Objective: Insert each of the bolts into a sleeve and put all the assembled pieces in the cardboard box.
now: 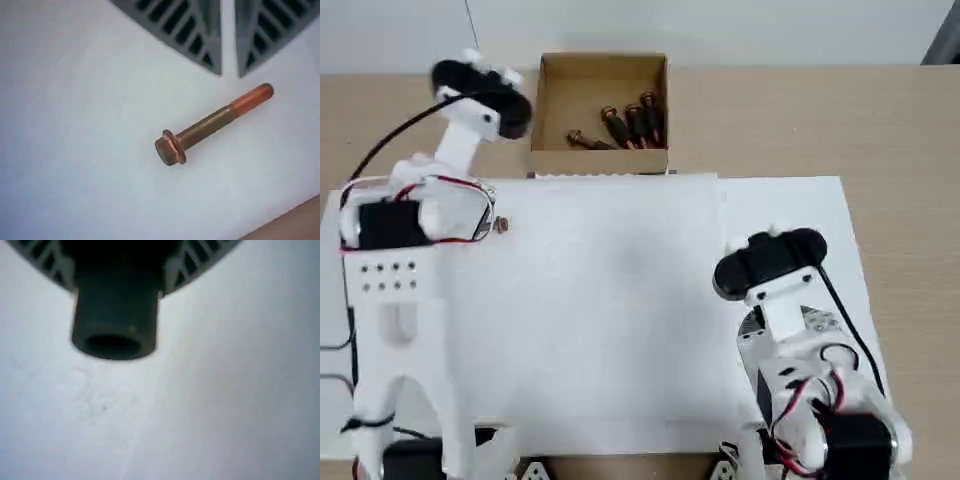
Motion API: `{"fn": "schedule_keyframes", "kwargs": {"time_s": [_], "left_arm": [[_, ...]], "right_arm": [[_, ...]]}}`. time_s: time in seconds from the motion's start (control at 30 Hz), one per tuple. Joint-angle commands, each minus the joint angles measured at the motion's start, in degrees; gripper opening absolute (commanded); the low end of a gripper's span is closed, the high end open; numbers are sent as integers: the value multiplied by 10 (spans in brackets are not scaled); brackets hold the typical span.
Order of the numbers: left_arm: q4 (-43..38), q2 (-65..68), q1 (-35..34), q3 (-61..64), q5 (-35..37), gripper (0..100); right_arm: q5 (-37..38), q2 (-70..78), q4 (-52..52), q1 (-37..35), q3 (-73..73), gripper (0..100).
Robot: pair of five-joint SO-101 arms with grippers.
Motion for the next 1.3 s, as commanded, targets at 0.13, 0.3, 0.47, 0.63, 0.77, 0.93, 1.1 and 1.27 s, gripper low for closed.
{"fn": "schedule_keyframes", "kwargs": {"time_s": [0.13, 0.3, 0.47, 0.63, 0.77, 0.93, 1.1, 1.27], "left_arm": [[3, 63, -42, -25, -134, 7], [1, 116, -81, -26, -265, 7], [-25, 160, -97, -26, -327, 8], [-53, 202, -94, -26, -365, 13], [-76, 234, -86, -26, -370, 68], [-85, 265, -65, -26, -371, 86], [-151, 302, -51, -27, -371, 87], [-190, 332, -45, -27, -371, 127]], "right_arm": [[-5, -17, -28, 3, 14, 3], [-4, -17, -33, 0, 22, 3], [-3, -17, -34, 0, 23, 3], [-3, -17, -34, 0, 23, 3], [-3, -17, -34, 0, 23, 4], [-3, -17, -34, 0, 23, 4], [-3, -15, -34, 0, 23, 5], [-3, -13, -35, -1, 24, 6]]}}
